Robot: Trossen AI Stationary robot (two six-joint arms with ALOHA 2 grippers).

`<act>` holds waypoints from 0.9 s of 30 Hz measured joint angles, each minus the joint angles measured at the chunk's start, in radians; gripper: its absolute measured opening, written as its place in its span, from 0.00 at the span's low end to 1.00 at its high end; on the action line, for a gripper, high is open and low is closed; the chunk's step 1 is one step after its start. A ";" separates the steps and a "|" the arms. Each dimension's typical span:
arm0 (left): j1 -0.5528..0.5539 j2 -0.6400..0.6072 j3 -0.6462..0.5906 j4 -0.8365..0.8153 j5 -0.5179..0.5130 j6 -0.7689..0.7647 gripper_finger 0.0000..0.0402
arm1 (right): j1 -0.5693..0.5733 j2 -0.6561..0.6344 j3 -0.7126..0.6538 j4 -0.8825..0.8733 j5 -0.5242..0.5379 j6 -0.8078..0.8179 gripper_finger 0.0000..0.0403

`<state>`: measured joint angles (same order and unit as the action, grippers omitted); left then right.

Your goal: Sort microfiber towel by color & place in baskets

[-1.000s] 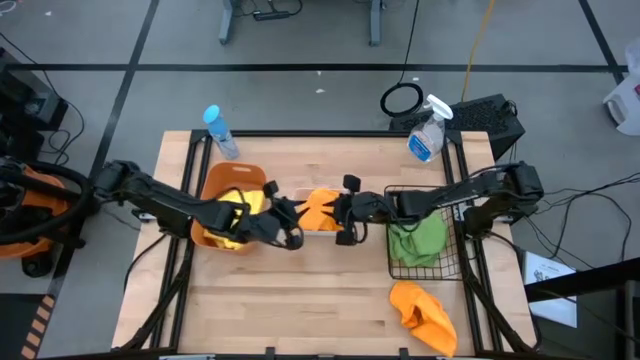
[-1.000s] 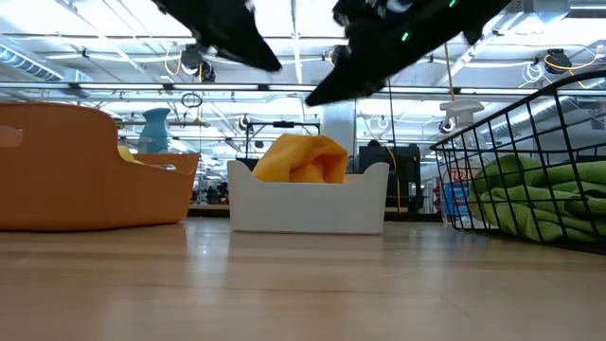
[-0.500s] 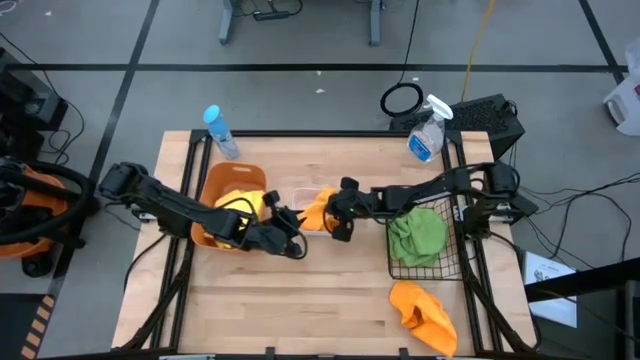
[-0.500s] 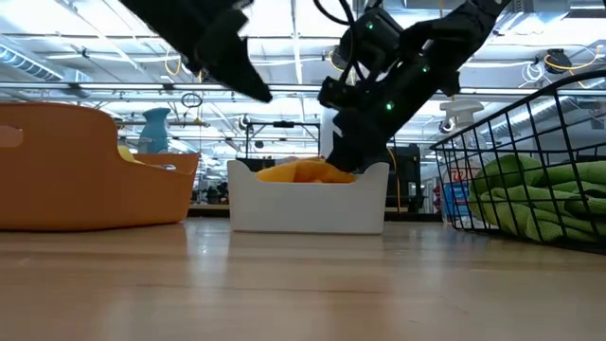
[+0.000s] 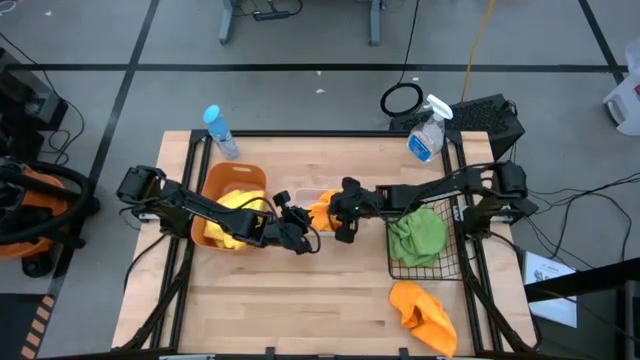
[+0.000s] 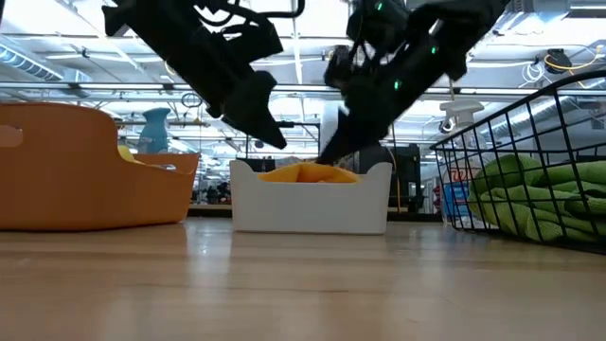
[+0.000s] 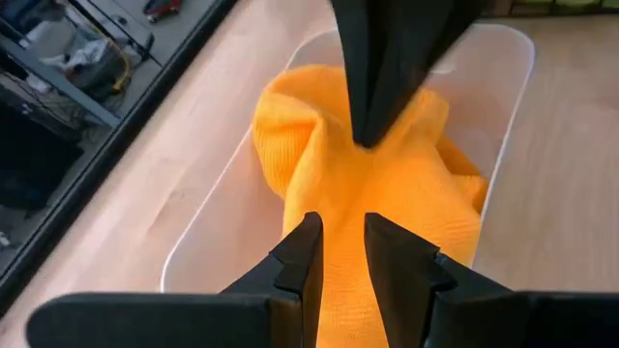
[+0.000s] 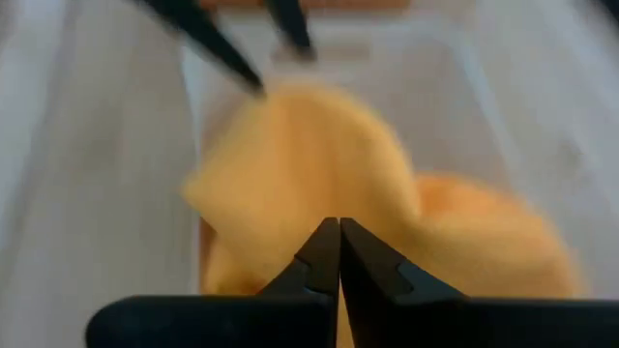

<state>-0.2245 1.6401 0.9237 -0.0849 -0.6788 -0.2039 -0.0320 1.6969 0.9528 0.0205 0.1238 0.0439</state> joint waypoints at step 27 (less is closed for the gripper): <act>0.081 0.017 0.000 0.125 0.139 0.087 0.21 | -0.067 0.146 0.002 0.029 0.053 0.003 0.00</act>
<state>-0.1432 1.6576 0.9237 0.0398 -0.5401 -0.1165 -0.0990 1.8427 0.9546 0.0494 0.1768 0.0467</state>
